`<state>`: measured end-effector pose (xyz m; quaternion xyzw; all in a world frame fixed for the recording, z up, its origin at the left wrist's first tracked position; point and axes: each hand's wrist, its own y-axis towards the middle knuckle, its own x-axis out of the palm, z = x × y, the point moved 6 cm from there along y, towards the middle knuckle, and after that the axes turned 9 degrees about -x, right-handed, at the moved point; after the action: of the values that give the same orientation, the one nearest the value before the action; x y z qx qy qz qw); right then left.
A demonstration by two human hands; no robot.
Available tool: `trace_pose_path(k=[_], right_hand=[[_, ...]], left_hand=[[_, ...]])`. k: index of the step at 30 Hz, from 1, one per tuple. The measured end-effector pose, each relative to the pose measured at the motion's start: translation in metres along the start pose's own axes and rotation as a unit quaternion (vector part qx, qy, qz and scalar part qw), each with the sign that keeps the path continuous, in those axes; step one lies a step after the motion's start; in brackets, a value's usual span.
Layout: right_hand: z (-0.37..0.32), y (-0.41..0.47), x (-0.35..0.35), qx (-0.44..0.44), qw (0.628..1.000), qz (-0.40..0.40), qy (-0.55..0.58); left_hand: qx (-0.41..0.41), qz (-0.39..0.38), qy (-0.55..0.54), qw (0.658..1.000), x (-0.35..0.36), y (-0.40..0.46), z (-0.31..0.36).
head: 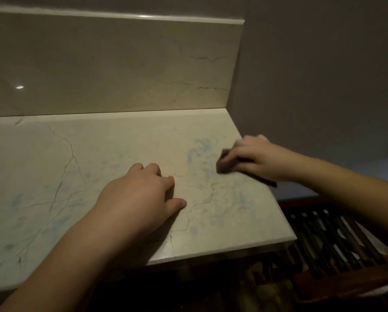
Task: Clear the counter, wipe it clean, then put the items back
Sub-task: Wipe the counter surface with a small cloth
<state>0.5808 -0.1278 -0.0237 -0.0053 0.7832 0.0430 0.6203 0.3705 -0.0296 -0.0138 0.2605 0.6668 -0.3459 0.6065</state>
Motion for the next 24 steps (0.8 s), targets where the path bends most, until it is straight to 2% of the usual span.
trace_pose_path(k=[4,9,16,24], right_hand=[[0.037,0.044,-0.007,0.078,0.996,0.023,-0.037],[0.029,0.045,-0.005,0.087,0.995,0.031,-0.031],[-0.047,-0.014,0.007,0.051,0.998,-0.021,0.003],[-0.147,-0.098,0.026,0.016,0.998,-0.055,-0.032]], left_hand=[[-0.009,-0.005,0.003,1.0,0.001,-0.001,0.0],[-0.021,0.0,-0.001,1.0,0.002,-0.002,-0.001],[-0.023,-0.01,0.003,1.0,0.003,-0.001,0.0],[0.0,0.01,-0.025,1.0,-0.002,-0.005,0.0]])
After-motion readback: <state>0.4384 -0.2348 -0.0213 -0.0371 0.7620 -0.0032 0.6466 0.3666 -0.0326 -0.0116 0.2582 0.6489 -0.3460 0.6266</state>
